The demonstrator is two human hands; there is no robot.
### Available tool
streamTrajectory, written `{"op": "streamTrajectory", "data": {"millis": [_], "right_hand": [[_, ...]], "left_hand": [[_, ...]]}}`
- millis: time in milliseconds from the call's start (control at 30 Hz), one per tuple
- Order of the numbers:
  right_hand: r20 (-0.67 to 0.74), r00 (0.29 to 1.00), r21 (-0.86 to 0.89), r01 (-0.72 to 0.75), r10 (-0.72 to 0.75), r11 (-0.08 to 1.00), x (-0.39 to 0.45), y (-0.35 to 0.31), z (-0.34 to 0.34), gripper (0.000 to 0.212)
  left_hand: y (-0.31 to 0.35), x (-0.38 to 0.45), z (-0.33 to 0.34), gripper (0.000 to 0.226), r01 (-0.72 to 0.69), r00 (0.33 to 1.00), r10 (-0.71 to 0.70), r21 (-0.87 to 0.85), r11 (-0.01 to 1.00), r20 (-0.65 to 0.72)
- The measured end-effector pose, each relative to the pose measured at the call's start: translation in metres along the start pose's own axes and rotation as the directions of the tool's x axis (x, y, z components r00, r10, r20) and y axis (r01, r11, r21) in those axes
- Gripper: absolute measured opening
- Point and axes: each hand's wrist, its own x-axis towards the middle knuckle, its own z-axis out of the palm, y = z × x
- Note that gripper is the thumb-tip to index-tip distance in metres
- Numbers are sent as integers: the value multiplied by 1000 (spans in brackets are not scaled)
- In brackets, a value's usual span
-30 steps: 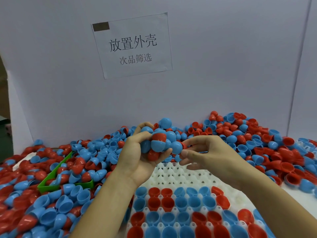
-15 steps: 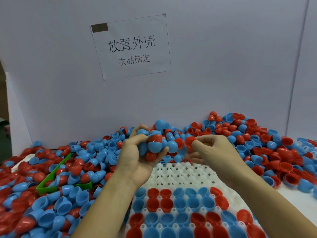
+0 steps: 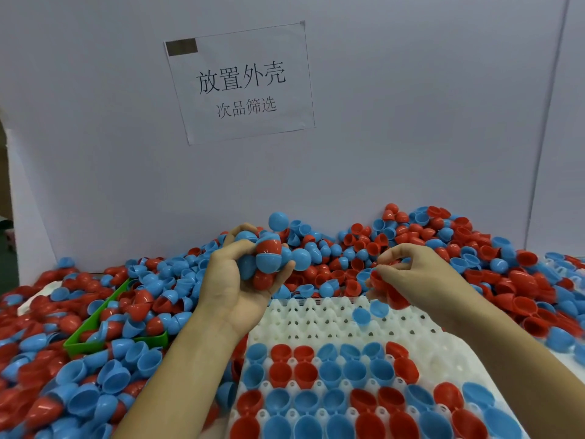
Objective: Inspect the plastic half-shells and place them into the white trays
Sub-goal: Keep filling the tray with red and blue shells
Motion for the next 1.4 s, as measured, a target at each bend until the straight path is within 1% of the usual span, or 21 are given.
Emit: {"op": "streamTrajectory", "data": {"millis": [67, 167, 267, 400, 500, 567, 667, 833, 900, 967, 1067, 1133, 1167, 1267, 1400], "right_hand": [[24, 1000, -51, -3, 4, 999, 2, 1, -6, 7], [71, 996, -75, -56, 61, 996, 5, 4, -18, 11], [60, 992, -68, -105, 109, 992, 5, 12, -29, 9], [-10, 991, -213, -136, 137, 968, -3, 33, -34, 8], [6, 988, -304, -148, 157, 941, -13, 51, -31, 11], [-8, 990, -348, -133, 138, 928, -20, 61, -25, 13], [-92, 995, -454, -79, 41, 888, -24, 69, -20, 14], [-137, 990, -463, -38, -30, 885, -24, 68, -17, 11], [-111, 993, -492, -15, -45, 871, -23, 69, -17, 11], [-52, 997, -539, 19, -56, 842, -22, 67, -23, 12], [122, 991, -630, 123, -59, 767, -23, 62, -35, 16], [226, 974, -671, 167, -15, 723, -25, 60, -39, 15], [253, 967, -699, 175, 11, 694, -26, 60, -39, 13], [279, 956, -789, 175, 90, 590, -23, 58, -36, 18], [305, 931, -853, 172, 202, 493, -12, 47, -28, 21]], "left_hand": [[0, 0, -1, 23, -1, 1000, 1, 8, 1000, -21], [1, 0, -1, 25, -8, 1000, 8, 14, 1000, -26], [2, 0, -1, 26, -9, 1000, 10, 11, 1000, -24], [3, -2, 0, 26, -11, 999, 12, 19, 1000, -32], [4, -2, 2, 27, -16, 999, 17, 30, 999, -38], [4, -2, 2, 28, -15, 999, 16, 35, 999, -43], [3, -3, 3, 27, -16, 999, 17, 44, 999, -40], [2, -3, 4, 29, -19, 999, 21, 60, 998, -32], [3, -3, 3, 29, -22, 999, 24, 61, 998, -36], [4, -2, 3, 29, -24, 999, 27, 63, 998, -37], [4, -3, 3, 27, -27, 999, 30, 70, 997, -38], [4, -3, 3, 26, -26, 999, 29, 73, 997, -39], [3, -4, 4, 26, -24, 999, 27, 76, 997, -41], [2, -4, 6, 25, -14, 999, 18, 77, 997, -46], [2, -4, 5, 26, -10, 999, 14, 71, 997, -49]]}}
